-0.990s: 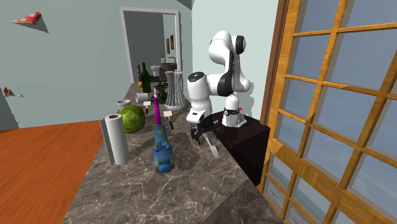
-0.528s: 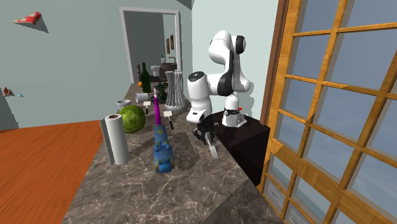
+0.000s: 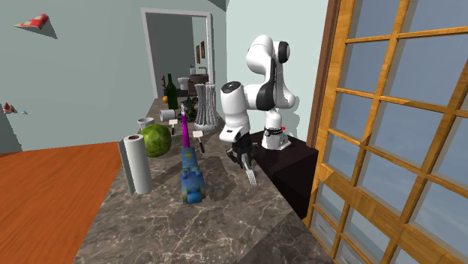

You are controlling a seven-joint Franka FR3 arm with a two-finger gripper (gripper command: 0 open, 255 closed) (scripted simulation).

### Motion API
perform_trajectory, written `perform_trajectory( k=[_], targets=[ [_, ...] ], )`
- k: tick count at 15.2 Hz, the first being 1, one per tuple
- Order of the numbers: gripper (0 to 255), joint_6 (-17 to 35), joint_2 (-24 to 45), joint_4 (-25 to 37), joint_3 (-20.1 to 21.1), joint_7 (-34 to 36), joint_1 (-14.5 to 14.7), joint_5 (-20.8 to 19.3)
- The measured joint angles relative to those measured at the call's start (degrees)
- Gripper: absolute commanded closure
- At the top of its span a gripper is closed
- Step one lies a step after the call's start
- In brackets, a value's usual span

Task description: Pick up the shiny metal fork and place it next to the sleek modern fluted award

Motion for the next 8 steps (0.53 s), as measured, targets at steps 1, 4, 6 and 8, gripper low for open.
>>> perform_trajectory(
  k=[1,4,6,8],
  targets=[
    [255,-0.6,-0.3,0.2,0.0,0.0,0.0,0.0],
    [255,-2.6,-1.4,1.2,0.1,0.1,-0.1,0.2],
    [255,-3.8,-2.2,1.7,0.1,0.1,-0.1,0.3],
    [255,-5.1,-2.7,2.4,0.2,0.2,-0.1,0.4]
  ],
)
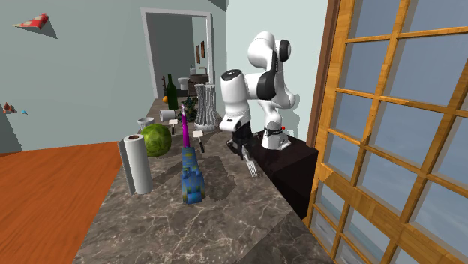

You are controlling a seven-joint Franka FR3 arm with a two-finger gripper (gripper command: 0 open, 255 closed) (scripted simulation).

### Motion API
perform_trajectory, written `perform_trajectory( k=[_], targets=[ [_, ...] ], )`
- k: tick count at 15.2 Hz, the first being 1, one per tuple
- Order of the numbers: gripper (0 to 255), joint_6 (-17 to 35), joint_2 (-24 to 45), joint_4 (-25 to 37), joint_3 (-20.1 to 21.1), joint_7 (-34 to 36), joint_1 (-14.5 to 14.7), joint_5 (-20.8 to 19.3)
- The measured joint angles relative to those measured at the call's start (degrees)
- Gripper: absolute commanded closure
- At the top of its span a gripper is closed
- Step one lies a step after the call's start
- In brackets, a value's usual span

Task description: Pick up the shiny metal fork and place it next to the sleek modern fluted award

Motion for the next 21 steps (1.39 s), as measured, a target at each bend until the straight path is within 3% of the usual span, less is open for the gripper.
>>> perform_trajectory(
  k=[21],
  targets=[
    [255,-14.8,-4.4,10.5,0.2,0.7,-0.2,0.7]
  ],
)
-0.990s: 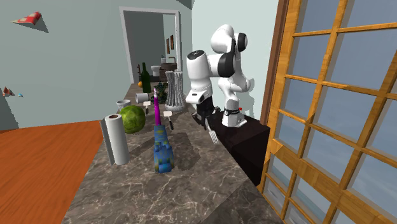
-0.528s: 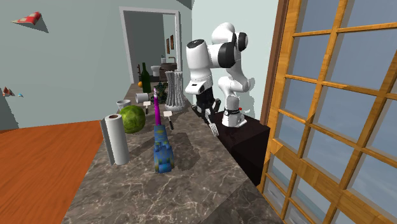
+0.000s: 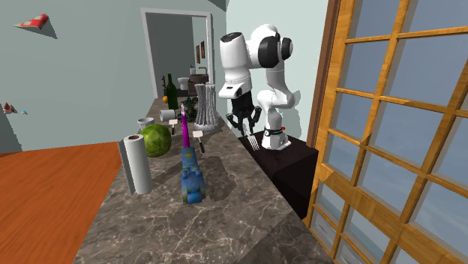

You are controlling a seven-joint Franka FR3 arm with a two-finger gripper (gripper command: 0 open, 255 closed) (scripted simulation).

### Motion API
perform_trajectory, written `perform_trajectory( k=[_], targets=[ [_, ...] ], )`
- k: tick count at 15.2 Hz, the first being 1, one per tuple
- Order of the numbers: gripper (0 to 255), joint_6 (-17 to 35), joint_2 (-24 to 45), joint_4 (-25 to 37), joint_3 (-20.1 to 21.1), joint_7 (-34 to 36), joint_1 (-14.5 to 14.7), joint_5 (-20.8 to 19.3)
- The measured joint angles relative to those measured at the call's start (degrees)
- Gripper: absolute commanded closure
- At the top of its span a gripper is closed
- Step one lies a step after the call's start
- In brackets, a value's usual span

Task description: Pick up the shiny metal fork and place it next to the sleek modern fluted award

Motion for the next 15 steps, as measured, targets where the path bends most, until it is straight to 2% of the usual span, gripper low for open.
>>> perform_trajectory(
  k=[15],
  targets=[
    [255,-11.6,0.3,12.0,0.1,0.9,0.1,0.0]
  ],
)
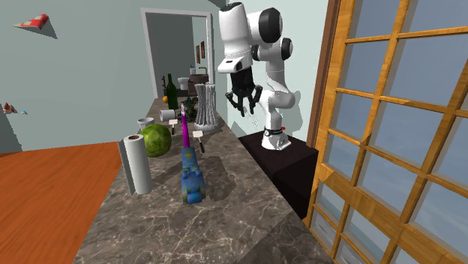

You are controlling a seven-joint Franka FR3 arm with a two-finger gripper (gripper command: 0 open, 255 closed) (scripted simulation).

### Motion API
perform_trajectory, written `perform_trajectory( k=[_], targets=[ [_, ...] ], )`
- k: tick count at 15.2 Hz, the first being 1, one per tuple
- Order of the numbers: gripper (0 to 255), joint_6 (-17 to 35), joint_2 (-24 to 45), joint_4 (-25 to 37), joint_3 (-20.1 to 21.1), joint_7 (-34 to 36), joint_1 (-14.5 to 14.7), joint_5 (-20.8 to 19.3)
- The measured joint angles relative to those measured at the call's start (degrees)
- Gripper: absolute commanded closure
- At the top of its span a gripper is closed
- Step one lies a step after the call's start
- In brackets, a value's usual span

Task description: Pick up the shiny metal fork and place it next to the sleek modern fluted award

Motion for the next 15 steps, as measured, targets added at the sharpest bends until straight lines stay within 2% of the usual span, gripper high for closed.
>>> perform_trajectory(
  k=[8,15],
  targets=[
    [255,-7.1,1.8,8.9,0.1,0.8,0.3,-0.2],
    [255,-14.0,5.0,19.0,0.3,1.7,0.9,-0.7]
  ],
)
